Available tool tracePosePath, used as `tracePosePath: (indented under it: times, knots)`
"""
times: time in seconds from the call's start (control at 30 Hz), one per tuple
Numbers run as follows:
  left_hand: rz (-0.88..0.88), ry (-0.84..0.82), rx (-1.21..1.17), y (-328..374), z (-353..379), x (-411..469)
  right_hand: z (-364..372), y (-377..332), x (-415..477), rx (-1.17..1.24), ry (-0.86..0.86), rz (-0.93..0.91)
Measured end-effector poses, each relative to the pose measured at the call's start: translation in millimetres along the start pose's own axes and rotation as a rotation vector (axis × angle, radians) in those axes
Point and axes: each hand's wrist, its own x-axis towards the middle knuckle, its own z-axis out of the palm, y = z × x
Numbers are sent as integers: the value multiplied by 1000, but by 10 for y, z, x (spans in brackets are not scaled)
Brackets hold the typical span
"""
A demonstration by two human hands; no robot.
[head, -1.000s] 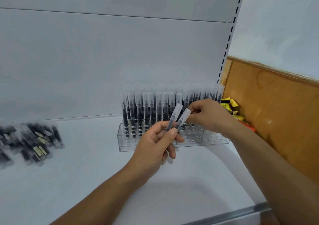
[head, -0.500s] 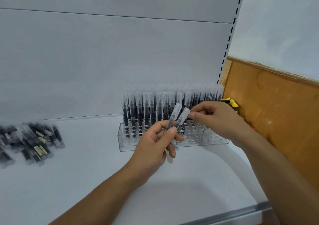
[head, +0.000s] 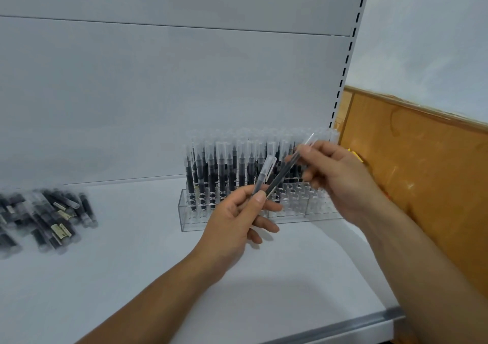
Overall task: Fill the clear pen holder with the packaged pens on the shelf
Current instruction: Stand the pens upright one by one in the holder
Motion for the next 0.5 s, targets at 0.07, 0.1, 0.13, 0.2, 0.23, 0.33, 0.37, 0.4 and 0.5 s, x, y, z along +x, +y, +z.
tracePosePath:
  times: [0.07, 0.1, 0.13, 0.2, 0.23, 0.33, 0.37, 0.4, 0.5]
  knots:
    - [7, -3, 24, -3, -8, 1, -96, -56, 72, -5, 115, -32]
    - [15, -4, 32, -6, -10, 5, -129, -84, 103, -17, 164, -56]
    - [24, -3, 35, -12, -13, 11, -153, -104, 134, -33, 204, -86]
    - [40, 1, 43, -14, -13, 17, -172, -120, 190, -89, 254, -143]
    - [44, 2, 49, -12, -11, 16, -170, -117, 211, -133, 258, -166]
    - [36, 2, 55, 8, -4, 1, -160, -73, 256, -306, 237, -230]
    - [34, 3, 57, 17, -2, -5, -157, -62, 263, -361, 232, -250]
    - [35, 3, 60, 21, -1, -13, -154, -55, 268, -412, 229, -270]
    - [41, 6, 71, 25, -3, -23, -138, -54, 290, -526, 231, -312]
